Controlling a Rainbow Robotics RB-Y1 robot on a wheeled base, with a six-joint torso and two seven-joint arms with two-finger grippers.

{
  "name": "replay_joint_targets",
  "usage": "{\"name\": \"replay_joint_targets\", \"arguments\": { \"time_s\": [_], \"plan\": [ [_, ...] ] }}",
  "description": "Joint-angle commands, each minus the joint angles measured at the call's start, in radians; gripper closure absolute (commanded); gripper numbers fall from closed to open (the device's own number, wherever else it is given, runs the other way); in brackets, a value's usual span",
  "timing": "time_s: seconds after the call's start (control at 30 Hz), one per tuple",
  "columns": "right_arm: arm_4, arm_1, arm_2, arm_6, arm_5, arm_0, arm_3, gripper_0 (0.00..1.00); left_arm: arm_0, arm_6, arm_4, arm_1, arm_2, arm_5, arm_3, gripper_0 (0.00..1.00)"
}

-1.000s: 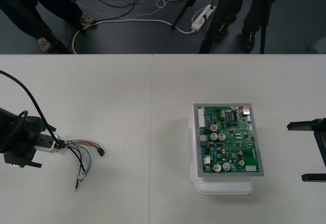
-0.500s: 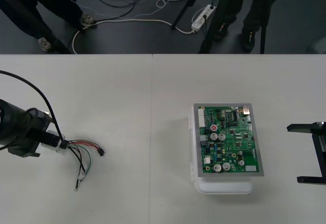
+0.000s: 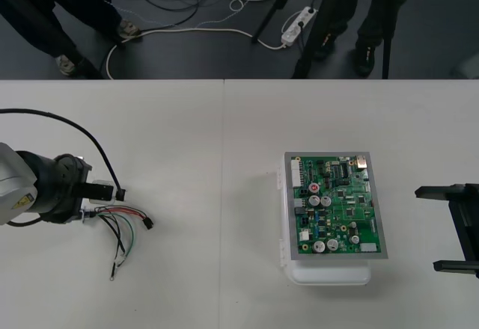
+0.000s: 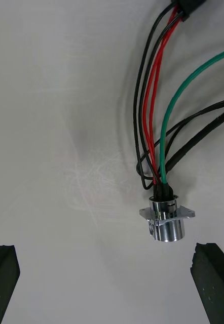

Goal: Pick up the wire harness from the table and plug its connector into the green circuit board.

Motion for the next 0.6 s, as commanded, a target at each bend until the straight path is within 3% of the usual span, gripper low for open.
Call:
{"name": "replay_joint_targets", "arguments": {
  "time_s": [0.03,0.6],
  "plan": [
    [-0.021,-0.005,0.052,0.053,-0.044,-0.061,0.035,0.00,0.049,0.018,-0.082,-0.043,-0.007,-0.048,-0.039,0.00],
    [-0.045,-0.007,0.039,0.109,-0.070,-0.065,0.025,0.00,0.086,0.270,-0.274,-0.183,-0.007,-0.256,-0.041,0.00]
  ]
}}
